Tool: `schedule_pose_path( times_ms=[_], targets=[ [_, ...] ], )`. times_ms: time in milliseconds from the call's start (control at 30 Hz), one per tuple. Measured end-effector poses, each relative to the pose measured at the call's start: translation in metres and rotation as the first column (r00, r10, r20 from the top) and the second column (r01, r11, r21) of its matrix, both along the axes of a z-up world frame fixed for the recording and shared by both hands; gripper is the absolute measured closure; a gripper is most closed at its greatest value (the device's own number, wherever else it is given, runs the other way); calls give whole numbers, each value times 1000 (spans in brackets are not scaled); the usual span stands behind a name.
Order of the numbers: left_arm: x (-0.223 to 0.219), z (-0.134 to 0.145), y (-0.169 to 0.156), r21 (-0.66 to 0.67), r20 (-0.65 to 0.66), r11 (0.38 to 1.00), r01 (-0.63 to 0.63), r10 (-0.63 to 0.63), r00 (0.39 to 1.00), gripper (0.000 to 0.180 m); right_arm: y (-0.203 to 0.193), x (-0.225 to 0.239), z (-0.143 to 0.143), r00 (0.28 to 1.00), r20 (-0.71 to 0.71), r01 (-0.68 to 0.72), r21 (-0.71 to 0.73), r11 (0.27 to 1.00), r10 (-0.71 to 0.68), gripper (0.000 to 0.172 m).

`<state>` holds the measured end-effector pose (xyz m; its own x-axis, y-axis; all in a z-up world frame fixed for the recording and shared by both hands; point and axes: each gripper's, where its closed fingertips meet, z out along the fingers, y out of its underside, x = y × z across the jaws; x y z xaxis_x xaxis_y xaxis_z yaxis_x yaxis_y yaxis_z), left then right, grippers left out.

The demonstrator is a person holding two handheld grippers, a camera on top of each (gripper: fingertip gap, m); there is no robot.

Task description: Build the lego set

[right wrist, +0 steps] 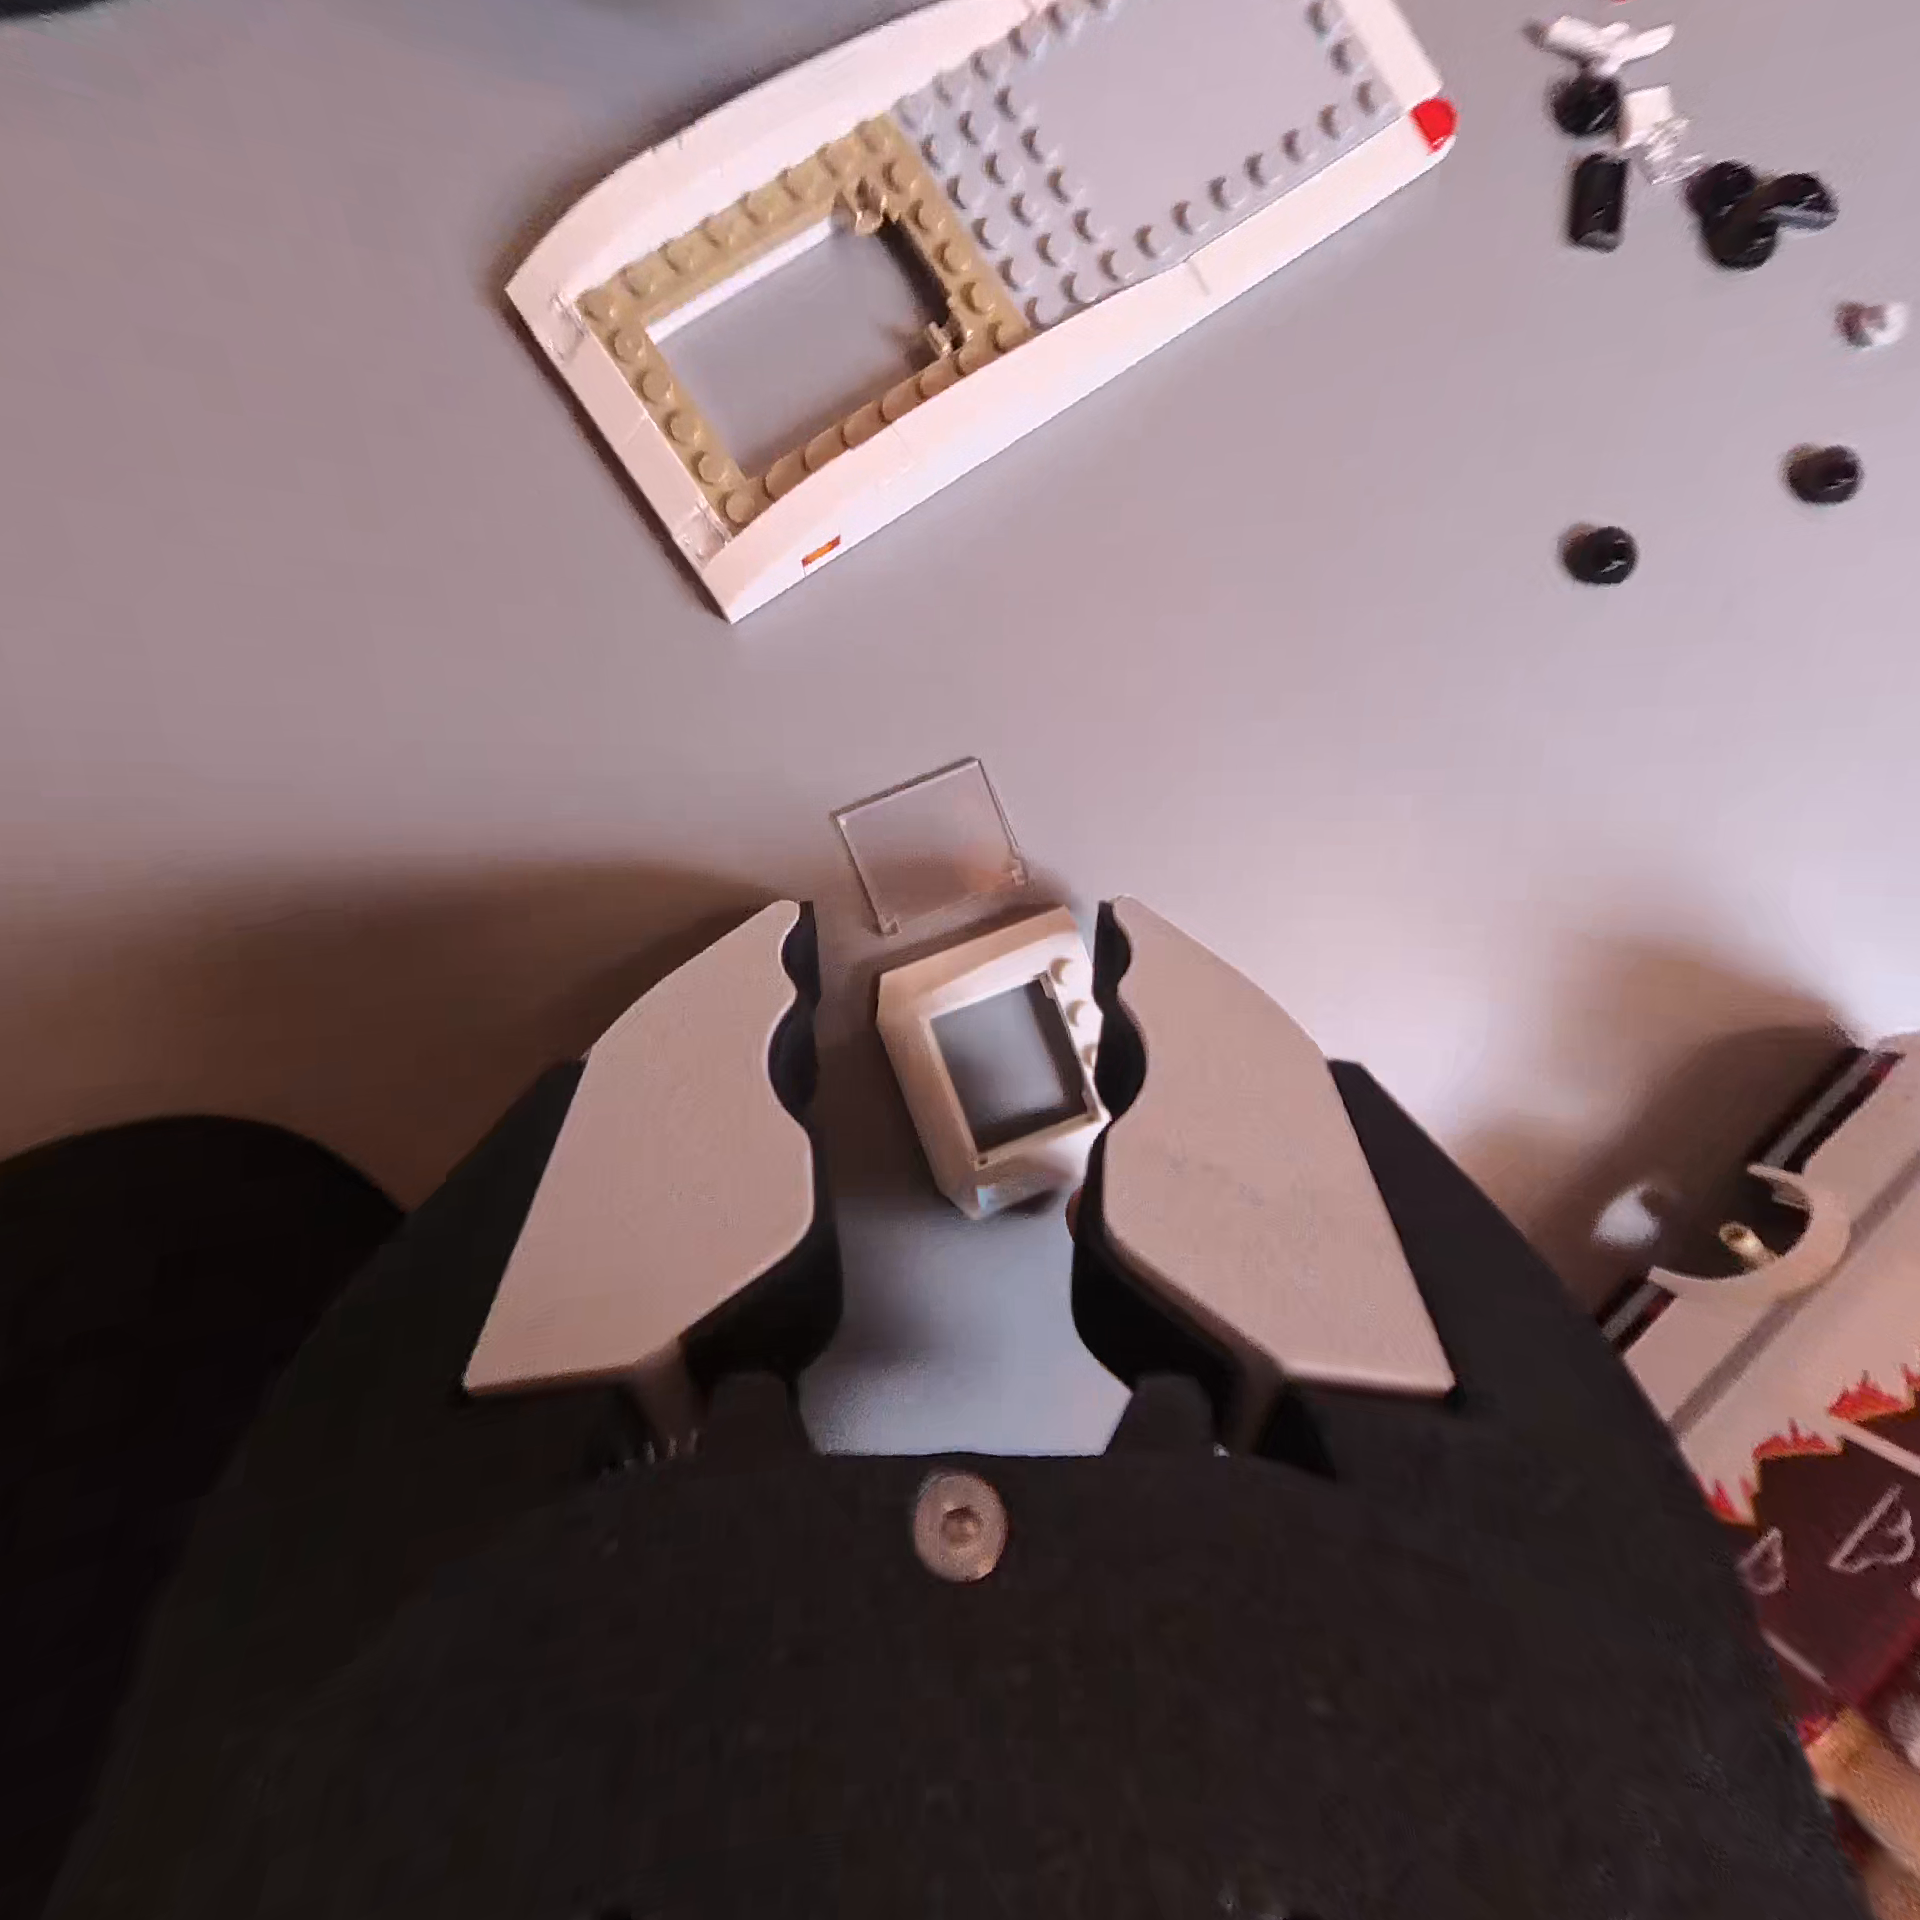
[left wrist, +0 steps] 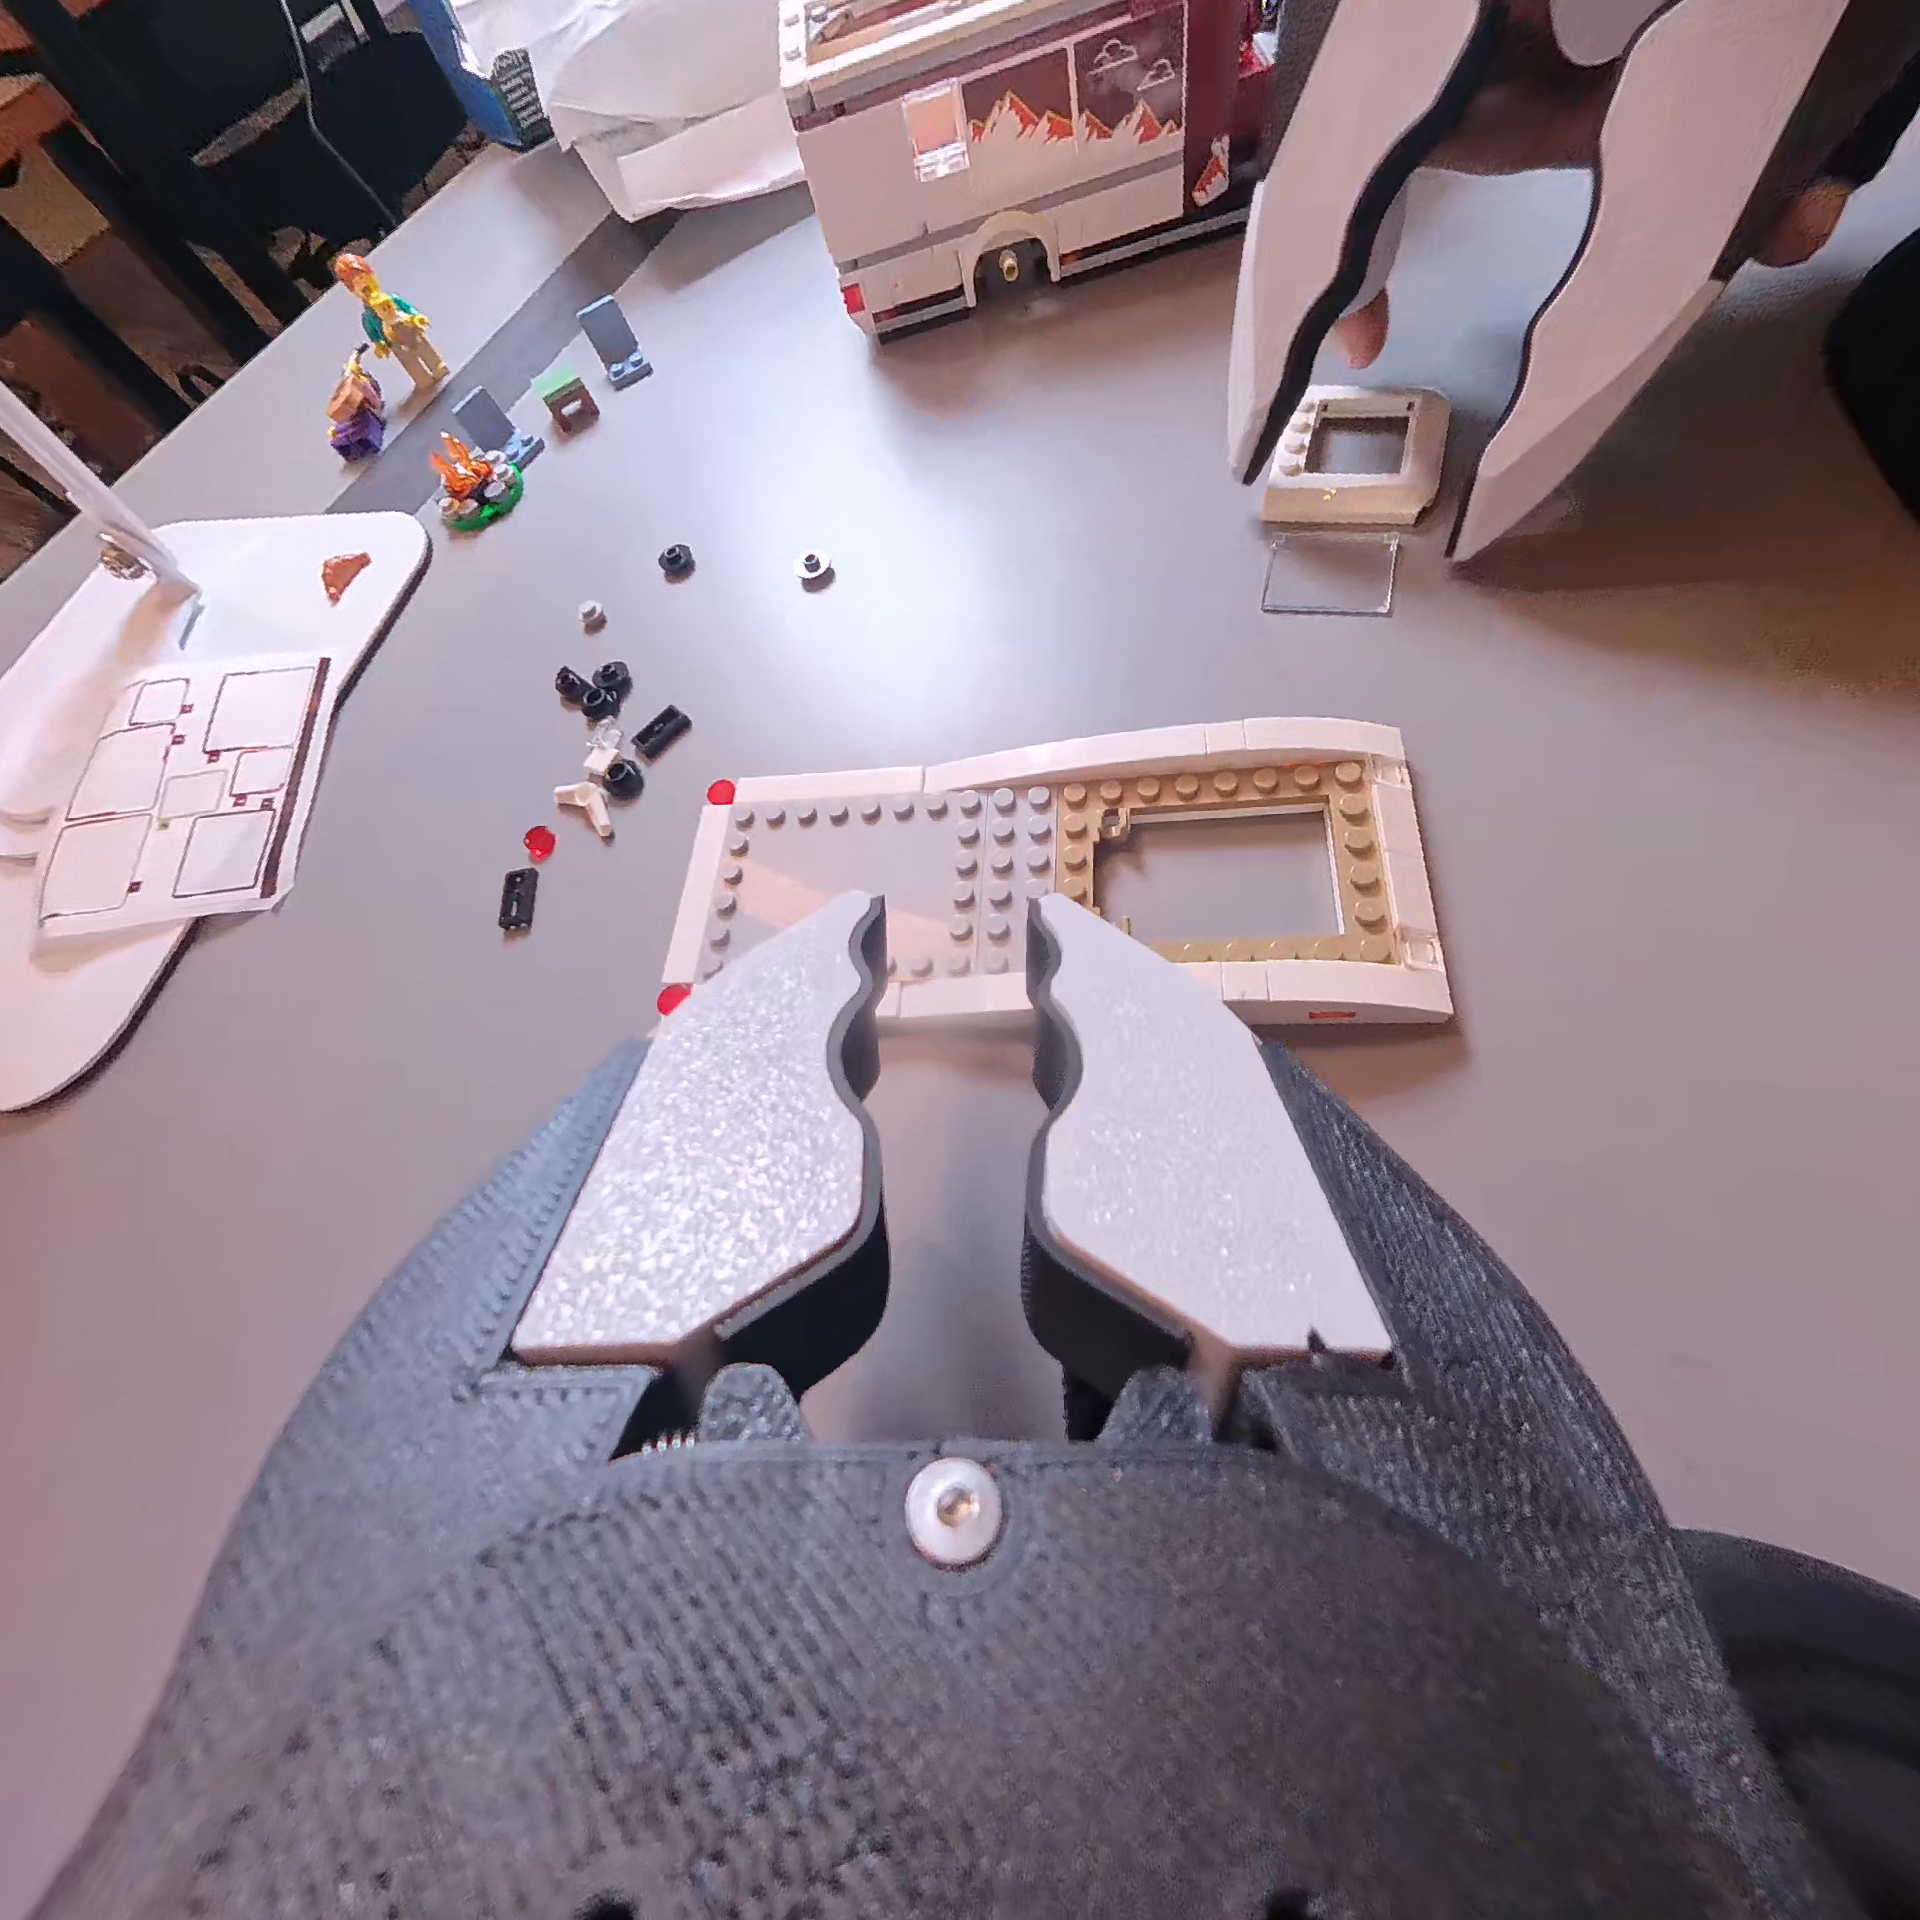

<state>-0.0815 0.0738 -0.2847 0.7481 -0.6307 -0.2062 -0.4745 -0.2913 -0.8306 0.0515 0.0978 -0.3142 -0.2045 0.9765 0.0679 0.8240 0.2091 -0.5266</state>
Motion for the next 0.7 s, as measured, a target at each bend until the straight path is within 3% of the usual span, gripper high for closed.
schedule_pose_path(
  times_ms=[233,333,533,633,700],
  targets=[
    [0,2,-1,13,-3,1000,6,-6,1000,154,-4,-10,-3,983,153,-96,-53,994,103,142],
    [2,1,-2,11,-4,1000,15,-15,1000,154,-7,-11,-4,971,198,-130,-45,990,137,143],
    [10,-1,-8,0,-10,998,60,-60,998,154,-53,-18,-3,945,192,-262,-46,964,266,143],
    [21,1,-14,-12,21,994,112,-111,994,153,-59,-23,-3,953,170,-251,-26,968,252,142],
    [34,3,-22,-22,44,985,169,-168,985,147,-57,-24,2,964,130,-233,-20,972,233,133]
  ],
)
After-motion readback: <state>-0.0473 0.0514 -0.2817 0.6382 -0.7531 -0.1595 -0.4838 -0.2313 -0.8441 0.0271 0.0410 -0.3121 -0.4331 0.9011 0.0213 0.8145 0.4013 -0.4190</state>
